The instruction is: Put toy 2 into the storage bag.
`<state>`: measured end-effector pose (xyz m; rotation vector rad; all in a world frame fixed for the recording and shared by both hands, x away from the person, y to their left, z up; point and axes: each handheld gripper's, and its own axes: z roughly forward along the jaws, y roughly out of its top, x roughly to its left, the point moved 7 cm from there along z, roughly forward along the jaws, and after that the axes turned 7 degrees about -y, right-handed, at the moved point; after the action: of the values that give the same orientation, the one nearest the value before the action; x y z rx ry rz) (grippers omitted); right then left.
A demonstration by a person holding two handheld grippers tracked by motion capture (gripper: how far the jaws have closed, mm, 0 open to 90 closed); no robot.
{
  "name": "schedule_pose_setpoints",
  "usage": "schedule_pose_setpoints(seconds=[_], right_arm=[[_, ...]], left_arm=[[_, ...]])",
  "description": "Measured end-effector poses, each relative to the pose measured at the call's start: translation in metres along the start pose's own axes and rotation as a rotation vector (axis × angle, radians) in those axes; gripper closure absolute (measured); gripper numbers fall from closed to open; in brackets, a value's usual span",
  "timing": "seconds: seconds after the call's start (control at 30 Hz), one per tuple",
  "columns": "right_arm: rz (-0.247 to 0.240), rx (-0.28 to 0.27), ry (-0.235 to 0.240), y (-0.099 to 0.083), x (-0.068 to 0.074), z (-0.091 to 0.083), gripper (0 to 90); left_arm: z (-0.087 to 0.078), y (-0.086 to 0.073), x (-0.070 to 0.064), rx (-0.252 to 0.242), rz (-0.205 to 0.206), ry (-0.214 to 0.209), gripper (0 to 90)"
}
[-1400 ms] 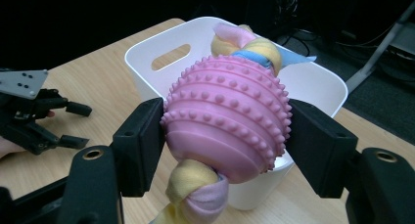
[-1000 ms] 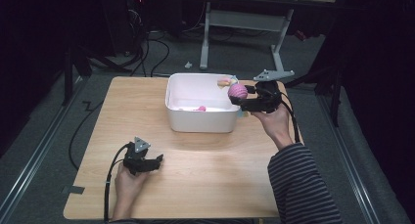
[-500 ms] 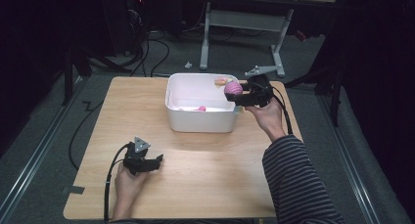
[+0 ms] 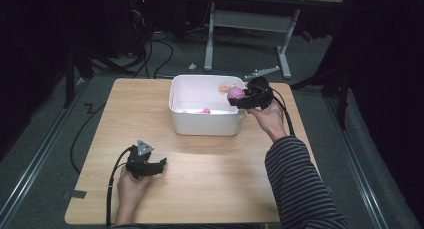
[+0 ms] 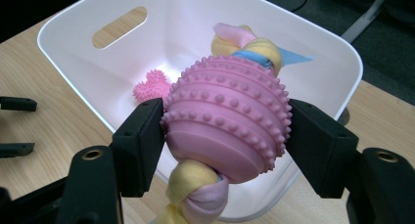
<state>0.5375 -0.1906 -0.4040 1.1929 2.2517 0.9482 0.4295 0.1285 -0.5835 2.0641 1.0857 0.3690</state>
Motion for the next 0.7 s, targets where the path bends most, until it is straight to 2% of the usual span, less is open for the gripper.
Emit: schedule_pose_setpoints(seconds=[0.3,0.7], right_arm=[[-0.003,0.059,-0.002,-0.007,-0.001,0.01,33.4],[-0.01,0.1,-0.005,-0.012,-0.002,0.016,33.2]], left_arm=[[0.0,0.0,0.0,0.0,-0.001,0.0,23.2],[0.0,0.0,-0.001,-0.001,0.006,-0.004,23.4]])
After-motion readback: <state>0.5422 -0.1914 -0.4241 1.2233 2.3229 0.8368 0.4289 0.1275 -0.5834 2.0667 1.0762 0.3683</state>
